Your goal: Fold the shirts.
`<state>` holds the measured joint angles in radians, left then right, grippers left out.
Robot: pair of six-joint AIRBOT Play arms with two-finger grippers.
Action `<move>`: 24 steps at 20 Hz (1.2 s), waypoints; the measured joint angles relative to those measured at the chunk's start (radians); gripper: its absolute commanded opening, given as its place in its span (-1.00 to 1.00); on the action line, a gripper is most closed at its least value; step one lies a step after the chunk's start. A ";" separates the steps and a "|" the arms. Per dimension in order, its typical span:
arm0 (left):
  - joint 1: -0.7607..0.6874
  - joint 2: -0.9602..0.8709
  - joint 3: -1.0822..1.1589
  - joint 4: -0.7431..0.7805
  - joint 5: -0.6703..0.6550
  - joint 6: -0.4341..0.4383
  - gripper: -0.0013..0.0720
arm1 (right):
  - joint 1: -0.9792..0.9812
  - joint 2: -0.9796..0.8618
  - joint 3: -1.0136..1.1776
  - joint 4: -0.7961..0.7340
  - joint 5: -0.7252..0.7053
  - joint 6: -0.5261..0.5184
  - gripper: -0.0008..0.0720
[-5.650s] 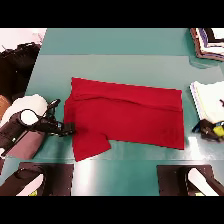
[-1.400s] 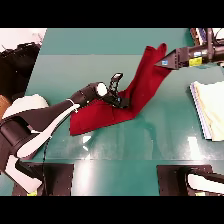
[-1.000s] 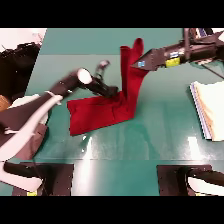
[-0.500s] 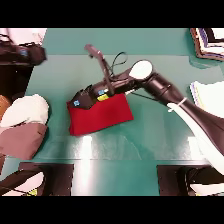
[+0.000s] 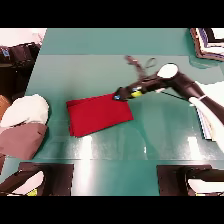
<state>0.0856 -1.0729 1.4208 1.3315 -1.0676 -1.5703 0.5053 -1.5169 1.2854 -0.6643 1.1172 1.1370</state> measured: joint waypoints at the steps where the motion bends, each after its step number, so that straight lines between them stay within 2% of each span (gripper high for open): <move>1: 0.001 0.001 0.000 -0.009 0.000 0.000 -0.89 | -0.055 -0.001 -0.036 -0.016 0.005 0.008 0.82; 5: 0.001 0.002 -0.001 -0.046 0.007 0.000 -0.89 | -0.196 -0.079 -0.087 -0.047 0.064 0.026 0.81; 8: 0.001 0.002 -0.001 -0.058 0.010 0.000 -0.89 | -0.188 -0.180 -0.035 -0.055 0.114 0.030 0.65; 11: 0.001 0.002 -0.001 -0.064 0.011 0.000 -0.89 | -0.123 -0.276 0.052 -0.010 0.152 0.031 0.59; 12: 0.001 0.002 -0.001 -0.065 0.011 0.000 -0.89 | -0.095 -0.308 0.084 0.014 0.161 0.031 0.38; 16: 0.001 0.002 -0.001 -0.070 0.009 0.000 -0.89 | 0.011 -0.397 0.195 0.065 0.166 0.032 -0.84; 17: 0.001 0.002 -0.001 -0.075 0.007 0.000 -0.89 | 0.031 -0.408 0.217 0.073 0.165 0.032 -0.92; 21: 0.001 0.002 -0.006 -0.105 -0.005 0.000 -0.89 | 0.047 -0.428 0.311 0.082 0.154 0.014 -0.92; 24: -0.025 0.002 -0.011 -0.125 -0.018 0.000 -0.89 | -0.026 -0.394 0.370 0.084 0.152 0.011 -0.92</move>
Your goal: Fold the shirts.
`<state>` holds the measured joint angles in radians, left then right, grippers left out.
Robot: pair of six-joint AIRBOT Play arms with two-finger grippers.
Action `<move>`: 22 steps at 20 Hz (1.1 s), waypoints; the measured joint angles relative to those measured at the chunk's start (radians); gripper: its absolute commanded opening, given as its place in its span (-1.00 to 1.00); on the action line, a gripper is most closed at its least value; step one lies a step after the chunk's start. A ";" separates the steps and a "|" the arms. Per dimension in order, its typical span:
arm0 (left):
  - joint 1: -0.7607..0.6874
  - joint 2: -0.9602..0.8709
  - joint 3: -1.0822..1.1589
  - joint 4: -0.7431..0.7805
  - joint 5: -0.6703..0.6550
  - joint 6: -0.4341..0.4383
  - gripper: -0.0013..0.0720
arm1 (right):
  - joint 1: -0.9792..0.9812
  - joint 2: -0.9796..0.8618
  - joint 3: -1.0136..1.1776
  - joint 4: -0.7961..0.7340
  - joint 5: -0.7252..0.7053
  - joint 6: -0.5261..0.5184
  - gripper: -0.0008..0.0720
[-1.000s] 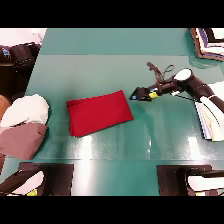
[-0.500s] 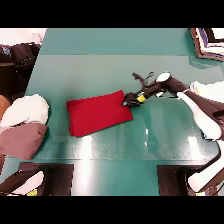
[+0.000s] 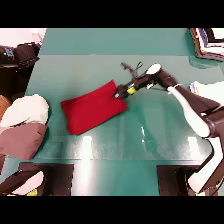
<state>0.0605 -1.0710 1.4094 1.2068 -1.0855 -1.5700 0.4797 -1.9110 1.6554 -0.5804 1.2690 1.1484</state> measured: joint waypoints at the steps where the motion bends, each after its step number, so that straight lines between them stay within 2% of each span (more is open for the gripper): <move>1: -0.021 0.000 -0.001 -0.005 0.000 0.001 -0.89 | -0.044 0.023 0.011 0.001 -0.005 0.001 -0.92; 9: -0.238 0.000 -0.003 -0.013 0.099 0.006 -0.89 | -0.590 0.230 0.038 0.000 -0.058 0.039 -0.92; 13: -0.294 0.000 -0.003 -0.015 0.150 0.006 -0.89 | -0.859 0.270 0.040 -0.002 -0.063 0.070 -0.92; 17: -0.310 0.000 -0.003 -0.016 0.168 0.003 -0.89 | -1.017 0.282 0.040 -0.001 -0.046 0.089 -0.92; 22: -0.315 0.000 -0.003 -0.018 0.174 0.000 -0.88 | -1.087 0.313 0.040 -0.023 -0.033 0.099 -0.92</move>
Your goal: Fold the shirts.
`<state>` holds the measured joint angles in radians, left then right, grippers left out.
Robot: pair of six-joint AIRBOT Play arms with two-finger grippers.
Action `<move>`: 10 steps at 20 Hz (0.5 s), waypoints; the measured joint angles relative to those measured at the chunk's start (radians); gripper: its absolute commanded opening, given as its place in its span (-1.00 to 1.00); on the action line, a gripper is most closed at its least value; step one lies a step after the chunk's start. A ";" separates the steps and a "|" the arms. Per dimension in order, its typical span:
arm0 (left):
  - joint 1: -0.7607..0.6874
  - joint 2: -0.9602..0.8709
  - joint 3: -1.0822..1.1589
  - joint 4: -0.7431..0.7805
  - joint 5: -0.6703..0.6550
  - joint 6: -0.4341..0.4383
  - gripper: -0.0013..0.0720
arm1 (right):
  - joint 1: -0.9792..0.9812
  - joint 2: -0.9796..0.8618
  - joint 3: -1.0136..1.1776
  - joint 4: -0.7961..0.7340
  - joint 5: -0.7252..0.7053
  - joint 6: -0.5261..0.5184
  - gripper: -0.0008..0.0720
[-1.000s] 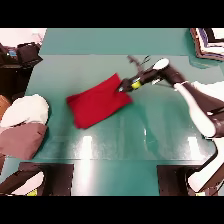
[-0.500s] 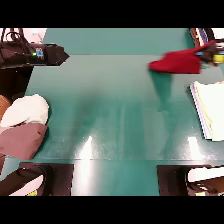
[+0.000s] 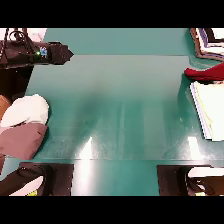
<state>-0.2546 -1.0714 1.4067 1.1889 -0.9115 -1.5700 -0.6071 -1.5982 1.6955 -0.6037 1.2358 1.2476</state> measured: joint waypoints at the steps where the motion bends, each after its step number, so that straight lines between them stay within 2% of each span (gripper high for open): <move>1: -0.001 0.000 0.000 0.000 0.000 0.000 -0.88 | -0.005 0.019 0.000 -0.025 0.000 0.001 -0.92; 10: -0.001 0.000 0.000 0.004 -0.005 -0.001 -0.88 | -0.063 0.223 0.000 -0.242 0.104 0.034 -0.92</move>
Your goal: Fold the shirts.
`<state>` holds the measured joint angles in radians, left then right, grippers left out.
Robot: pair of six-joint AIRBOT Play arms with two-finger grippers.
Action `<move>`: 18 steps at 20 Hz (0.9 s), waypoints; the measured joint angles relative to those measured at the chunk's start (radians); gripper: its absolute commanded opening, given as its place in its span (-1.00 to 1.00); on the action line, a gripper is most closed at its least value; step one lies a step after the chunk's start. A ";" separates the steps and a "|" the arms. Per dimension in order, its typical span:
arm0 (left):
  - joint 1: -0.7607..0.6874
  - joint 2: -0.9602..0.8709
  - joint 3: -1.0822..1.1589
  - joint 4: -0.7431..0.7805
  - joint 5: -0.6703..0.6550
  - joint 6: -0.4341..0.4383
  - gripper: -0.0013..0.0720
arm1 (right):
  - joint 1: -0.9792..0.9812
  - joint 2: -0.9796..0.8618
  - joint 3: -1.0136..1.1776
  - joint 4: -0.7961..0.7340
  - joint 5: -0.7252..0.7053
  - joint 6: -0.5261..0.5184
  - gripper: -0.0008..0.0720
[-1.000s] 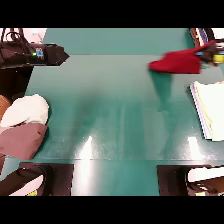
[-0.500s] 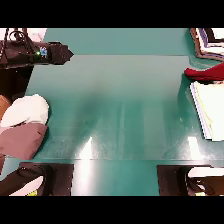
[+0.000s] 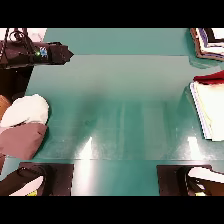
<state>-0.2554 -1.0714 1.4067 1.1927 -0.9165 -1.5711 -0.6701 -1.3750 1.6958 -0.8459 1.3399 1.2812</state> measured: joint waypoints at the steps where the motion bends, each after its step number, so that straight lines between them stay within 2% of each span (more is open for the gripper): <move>1: 0.000 0.000 0.000 0.001 -0.001 0.000 -0.89 | -0.009 0.016 -0.001 -0.028 0.018 0.015 -0.92; 8: 0.000 0.000 0.000 0.003 -0.011 0.025 -0.88 | -0.068 0.142 -0.172 -0.190 0.114 0.071 -0.92; 9: 0.000 0.000 0.000 0.003 -0.011 0.028 -0.88 | -0.079 0.166 -0.216 -0.228 0.122 0.076 -0.86; 10: 0.000 0.000 0.000 0.003 -0.011 0.032 -0.88 | -0.089 0.187 -0.256 -0.266 0.130 0.084 -0.34; 11: 0.000 0.000 0.000 0.003 -0.011 0.038 -0.88 | -0.104 0.210 -0.299 -0.308 0.139 0.095 0.48; 12: 0.000 0.000 0.000 0.004 -0.011 0.044 -0.88 | -0.121 0.231 -0.339 -0.349 0.145 0.105 0.90; 15: 0.000 0.000 0.000 0.004 -0.011 0.053 -0.88 | -0.170 0.278 -0.428 -0.404 0.153 0.158 0.91; 18: 0.000 0.000 0.000 0.003 -0.011 0.058 -0.88 | -0.169 0.319 -0.469 -0.379 0.153 0.194 0.88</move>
<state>-0.2554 -1.0714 1.4067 1.1961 -0.9276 -1.5131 -0.8387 -1.0561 1.2270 -1.2247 1.4925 1.4750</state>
